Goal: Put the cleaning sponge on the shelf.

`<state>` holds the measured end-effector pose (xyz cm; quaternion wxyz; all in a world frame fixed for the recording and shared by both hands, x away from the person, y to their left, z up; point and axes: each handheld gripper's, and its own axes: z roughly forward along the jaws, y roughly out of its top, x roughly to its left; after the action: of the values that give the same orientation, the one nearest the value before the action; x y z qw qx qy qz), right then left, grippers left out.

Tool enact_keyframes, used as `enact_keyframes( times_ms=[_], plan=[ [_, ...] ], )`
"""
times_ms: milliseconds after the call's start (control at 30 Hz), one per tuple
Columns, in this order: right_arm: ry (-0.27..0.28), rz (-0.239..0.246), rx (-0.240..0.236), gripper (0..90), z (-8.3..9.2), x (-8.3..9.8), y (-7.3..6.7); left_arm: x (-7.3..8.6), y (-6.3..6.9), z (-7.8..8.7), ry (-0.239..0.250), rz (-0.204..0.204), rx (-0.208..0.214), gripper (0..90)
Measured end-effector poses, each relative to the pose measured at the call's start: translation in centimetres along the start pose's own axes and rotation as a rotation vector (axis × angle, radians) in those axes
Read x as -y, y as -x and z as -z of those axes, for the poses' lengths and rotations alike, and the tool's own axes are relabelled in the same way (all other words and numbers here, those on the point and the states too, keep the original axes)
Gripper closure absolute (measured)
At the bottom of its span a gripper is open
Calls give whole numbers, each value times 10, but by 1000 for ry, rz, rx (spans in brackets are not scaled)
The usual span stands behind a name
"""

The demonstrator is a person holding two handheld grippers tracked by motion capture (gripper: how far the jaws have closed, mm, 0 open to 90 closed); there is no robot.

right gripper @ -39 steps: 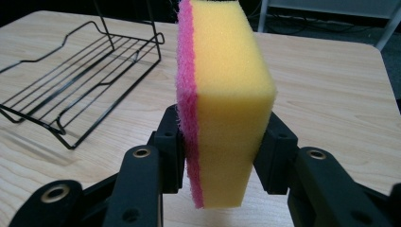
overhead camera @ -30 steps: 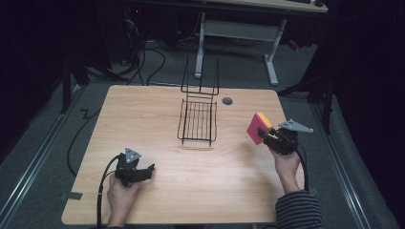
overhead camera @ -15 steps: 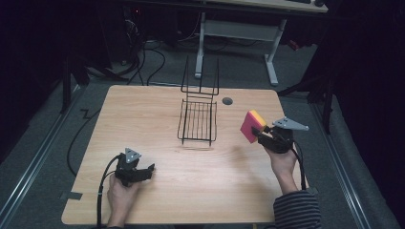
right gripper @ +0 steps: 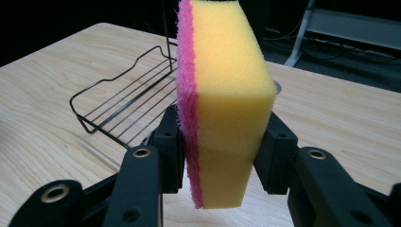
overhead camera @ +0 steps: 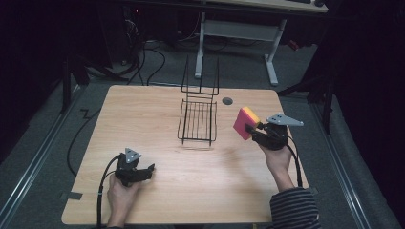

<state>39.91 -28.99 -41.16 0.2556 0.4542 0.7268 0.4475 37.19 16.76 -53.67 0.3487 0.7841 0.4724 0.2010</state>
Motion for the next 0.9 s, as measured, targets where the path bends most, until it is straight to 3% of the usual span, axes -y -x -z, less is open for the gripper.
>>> enact_keyframes(
  times_ms=[900],
  plan=[
    [11, 45, -79, 599, -25, -32, -31, 0, 0, 0, 0, -3, 2, 213]
  ],
)
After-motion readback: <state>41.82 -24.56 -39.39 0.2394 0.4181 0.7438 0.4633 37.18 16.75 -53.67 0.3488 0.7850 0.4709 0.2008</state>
